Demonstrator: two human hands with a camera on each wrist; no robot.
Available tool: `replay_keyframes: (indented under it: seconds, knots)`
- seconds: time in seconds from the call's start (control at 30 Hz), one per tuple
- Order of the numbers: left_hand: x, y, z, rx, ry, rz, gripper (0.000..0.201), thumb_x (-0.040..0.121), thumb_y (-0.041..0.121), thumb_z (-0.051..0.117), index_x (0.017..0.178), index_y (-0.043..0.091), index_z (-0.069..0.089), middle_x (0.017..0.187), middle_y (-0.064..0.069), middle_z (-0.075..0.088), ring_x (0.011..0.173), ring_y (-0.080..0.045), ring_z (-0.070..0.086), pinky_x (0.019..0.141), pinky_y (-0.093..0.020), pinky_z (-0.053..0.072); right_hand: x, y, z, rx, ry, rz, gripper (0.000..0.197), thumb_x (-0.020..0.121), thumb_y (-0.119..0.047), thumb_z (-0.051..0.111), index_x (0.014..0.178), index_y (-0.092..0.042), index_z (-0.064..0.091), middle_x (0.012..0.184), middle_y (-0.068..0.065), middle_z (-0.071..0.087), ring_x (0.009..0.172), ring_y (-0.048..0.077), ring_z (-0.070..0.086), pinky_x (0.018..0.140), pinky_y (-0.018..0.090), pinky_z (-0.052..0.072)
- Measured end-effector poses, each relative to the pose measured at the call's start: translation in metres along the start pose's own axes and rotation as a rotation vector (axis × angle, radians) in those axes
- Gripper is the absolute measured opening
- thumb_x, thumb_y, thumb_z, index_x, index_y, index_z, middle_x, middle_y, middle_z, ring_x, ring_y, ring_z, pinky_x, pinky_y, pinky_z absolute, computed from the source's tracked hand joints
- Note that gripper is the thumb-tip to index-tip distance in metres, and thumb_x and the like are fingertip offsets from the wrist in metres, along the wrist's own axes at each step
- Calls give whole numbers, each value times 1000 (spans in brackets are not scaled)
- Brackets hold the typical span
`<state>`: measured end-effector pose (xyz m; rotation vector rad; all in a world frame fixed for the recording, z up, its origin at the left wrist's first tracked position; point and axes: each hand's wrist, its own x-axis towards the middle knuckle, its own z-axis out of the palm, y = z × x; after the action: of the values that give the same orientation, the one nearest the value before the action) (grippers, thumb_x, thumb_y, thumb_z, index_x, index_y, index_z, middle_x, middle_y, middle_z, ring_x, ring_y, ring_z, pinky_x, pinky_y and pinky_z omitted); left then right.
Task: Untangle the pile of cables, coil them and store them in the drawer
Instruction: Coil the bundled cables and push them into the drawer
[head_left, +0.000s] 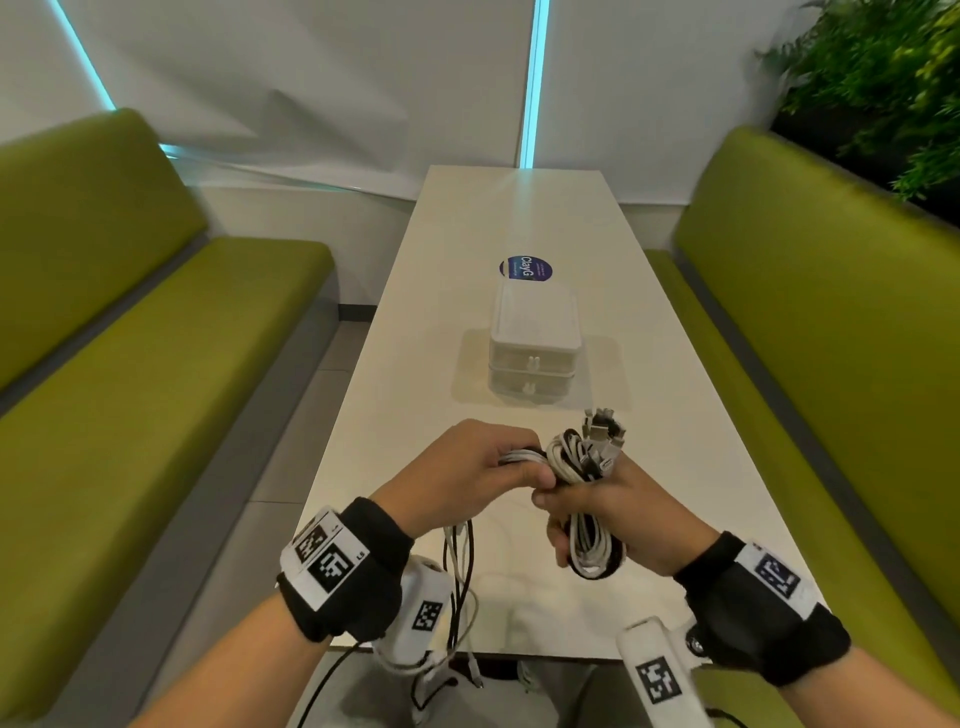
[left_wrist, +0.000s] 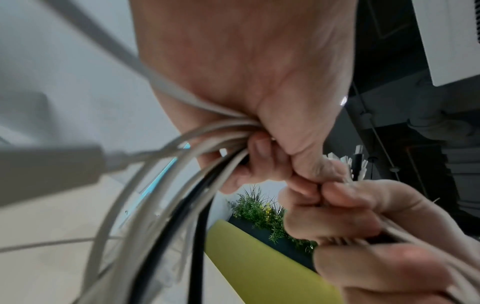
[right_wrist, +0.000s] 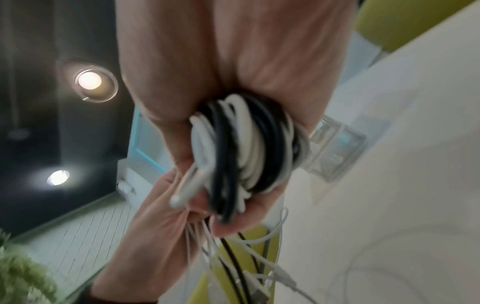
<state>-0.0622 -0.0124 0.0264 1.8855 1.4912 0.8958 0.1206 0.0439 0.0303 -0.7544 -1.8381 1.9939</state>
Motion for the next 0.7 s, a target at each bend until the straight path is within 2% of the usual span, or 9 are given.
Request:
replay_keyframes:
  seconds: [0.07, 0.13, 0.23, 0.33, 0.4, 0.5, 0.57, 0.63, 0.7]
  knots:
    - [-1, -1, 1, 67, -7, 15, 24, 90, 37, 62, 79, 16, 65, 69, 3, 63, 65, -12, 54, 62, -37, 44, -2, 4, -2, 93, -38, 64, 11, 81, -4, 68, 80, -10, 59, 65, 10, 49, 51, 25, 53, 55, 38, 50]
    - [-3, -1, 2, 108, 1, 28, 27, 88, 43, 60, 81, 18, 67, 70, 3, 64, 67, -12, 56, 63, -38, 45, -4, 3, -4, 80, -66, 108, 14, 79, -8, 71, 81, -9, 57, 62, 10, 49, 51, 24, 51, 53, 34, 47]
    - [-5, 2, 3, 175, 14, 51, 28, 86, 47, 59, 79, 21, 66, 65, 9, 60, 63, -8, 52, 59, -32, 42, -6, -1, -6, 42, -106, 157, 17, 80, -10, 72, 78, -9, 54, 61, 9, 48, 50, 22, 47, 51, 31, 44]
    - [-1, 1, 1, 218, 38, 39, 20, 84, 47, 67, 84, 27, 66, 64, 14, 58, 62, -4, 52, 58, -27, 39, -4, -3, -5, 6, -84, 193, 22, 85, -7, 71, 77, -9, 51, 53, 7, 35, 45, 20, 36, 47, 29, 42]
    - [2, -1, 0, 188, 49, -17, 24, 80, 45, 73, 92, 29, 58, 62, 11, 57, 58, -5, 50, 57, -26, 37, -1, -5, -3, -43, -25, 204, 23, 85, -7, 71, 76, -8, 50, 52, 5, 32, 43, 19, 32, 46, 29, 41]
    - [4, -4, -2, 115, 32, -67, 36, 78, 40, 76, 95, 28, 47, 58, 7, 56, 53, -8, 45, 53, -23, 33, 5, -6, 2, -184, 75, 174, 25, 83, -13, 75, 76, -1, 53, 52, 7, 40, 41, 20, 37, 43, 27, 41]
    - [6, -7, -3, 76, 26, -107, 34, 77, 38, 78, 91, 27, 49, 58, 9, 57, 53, -7, 46, 54, -21, 34, 9, -3, 3, -275, 143, 126, 28, 82, -16, 76, 78, 4, 56, 53, 9, 45, 40, 20, 40, 41, 27, 40]
    - [8, -9, -5, 18, -18, -180, 28, 79, 39, 76, 90, 26, 53, 56, 9, 58, 53, -8, 45, 52, -21, 33, 10, -2, 2, -359, 179, 67, 24, 82, -18, 76, 77, 0, 61, 52, 8, 47, 40, 20, 43, 42, 27, 39]
    - [7, -9, -9, -166, -94, -267, 28, 89, 49, 61, 85, 21, 60, 53, 9, 53, 49, -10, 42, 48, -20, 33, 13, -4, -2, -445, 208, 26, 16, 81, -15, 74, 75, -5, 63, 51, 5, 48, 41, 18, 43, 43, 27, 39]
